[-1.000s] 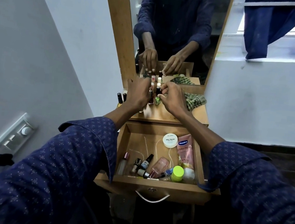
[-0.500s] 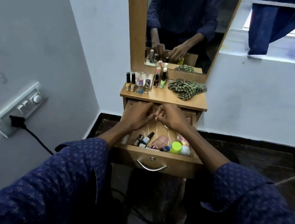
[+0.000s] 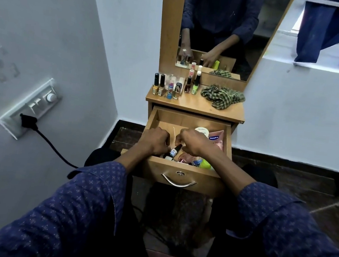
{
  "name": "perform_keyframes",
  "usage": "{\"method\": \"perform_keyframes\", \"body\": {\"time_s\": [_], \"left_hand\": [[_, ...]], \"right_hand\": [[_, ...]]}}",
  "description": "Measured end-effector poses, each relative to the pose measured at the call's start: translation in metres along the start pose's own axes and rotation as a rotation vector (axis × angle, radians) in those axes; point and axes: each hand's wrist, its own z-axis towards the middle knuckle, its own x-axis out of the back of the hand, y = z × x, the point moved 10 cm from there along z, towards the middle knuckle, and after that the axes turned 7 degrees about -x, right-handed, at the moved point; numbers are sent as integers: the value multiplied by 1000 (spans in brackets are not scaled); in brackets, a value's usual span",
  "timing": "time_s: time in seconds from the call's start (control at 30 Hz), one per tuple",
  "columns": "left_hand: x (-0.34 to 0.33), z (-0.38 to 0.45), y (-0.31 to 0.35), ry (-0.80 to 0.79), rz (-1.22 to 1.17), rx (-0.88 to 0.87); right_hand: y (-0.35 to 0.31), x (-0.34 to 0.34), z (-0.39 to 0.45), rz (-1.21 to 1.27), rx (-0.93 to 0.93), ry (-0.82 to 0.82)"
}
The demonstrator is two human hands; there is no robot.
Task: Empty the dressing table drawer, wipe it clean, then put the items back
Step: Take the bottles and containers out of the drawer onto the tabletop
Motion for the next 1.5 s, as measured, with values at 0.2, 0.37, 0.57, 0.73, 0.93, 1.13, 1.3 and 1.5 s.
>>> {"method": "perform_keyframes", "body": {"time_s": [0.2,0.37,0.57,0.73,0.93,1.13,1.3,1.5], "left_hand": [[-3,-2,3,-54,1,-2],[3,-4,0,-5,-113,16],[20,-5,2,140,-248,3],[33,-7,9,218,-346,-55],[55,-3,4,337,-408,-75],[89,14,8,355,-381,-140],[134,32,19,394,-273,-207],[160,59,38,410,14,-263]], "right_hand": [[-5,-8,3,-14,-3,7],[-6,-7,2,-25,10,14],[9,4,5,63,-11,34],[32,27,6,295,-40,65],[61,64,5,589,-110,206],[76,102,4,649,-136,367],[85,122,7,675,-174,471],[94,138,23,636,-248,535]]}}
